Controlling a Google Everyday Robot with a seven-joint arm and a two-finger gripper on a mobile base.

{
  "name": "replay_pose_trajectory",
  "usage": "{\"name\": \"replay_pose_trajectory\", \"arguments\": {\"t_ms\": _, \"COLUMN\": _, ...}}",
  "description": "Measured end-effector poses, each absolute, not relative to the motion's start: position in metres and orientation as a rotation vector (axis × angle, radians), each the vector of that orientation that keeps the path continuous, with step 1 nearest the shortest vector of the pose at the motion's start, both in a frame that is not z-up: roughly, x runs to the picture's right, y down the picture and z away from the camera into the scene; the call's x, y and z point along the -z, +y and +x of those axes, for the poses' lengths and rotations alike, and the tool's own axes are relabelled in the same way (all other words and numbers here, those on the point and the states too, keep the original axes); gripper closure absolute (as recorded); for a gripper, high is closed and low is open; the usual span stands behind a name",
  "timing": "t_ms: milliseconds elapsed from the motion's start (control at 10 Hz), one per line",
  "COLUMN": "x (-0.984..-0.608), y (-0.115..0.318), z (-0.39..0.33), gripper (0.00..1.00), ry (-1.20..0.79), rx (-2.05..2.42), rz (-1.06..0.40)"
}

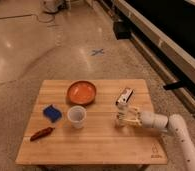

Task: Stand the bottle upright

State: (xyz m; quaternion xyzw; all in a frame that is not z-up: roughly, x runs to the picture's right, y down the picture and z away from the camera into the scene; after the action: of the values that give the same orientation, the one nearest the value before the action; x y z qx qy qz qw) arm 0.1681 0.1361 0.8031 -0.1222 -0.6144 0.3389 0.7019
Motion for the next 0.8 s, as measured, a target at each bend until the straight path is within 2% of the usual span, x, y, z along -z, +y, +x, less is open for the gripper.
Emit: {"name": "replay_pose_trajectory", "arguments": {"t_ms": 800, "x": -0.8024, "y": 0.1371, "z": 0.1760, "gripper": 0.20, "ry": -1.371, "rx": -0.758, "rz": -0.253}}
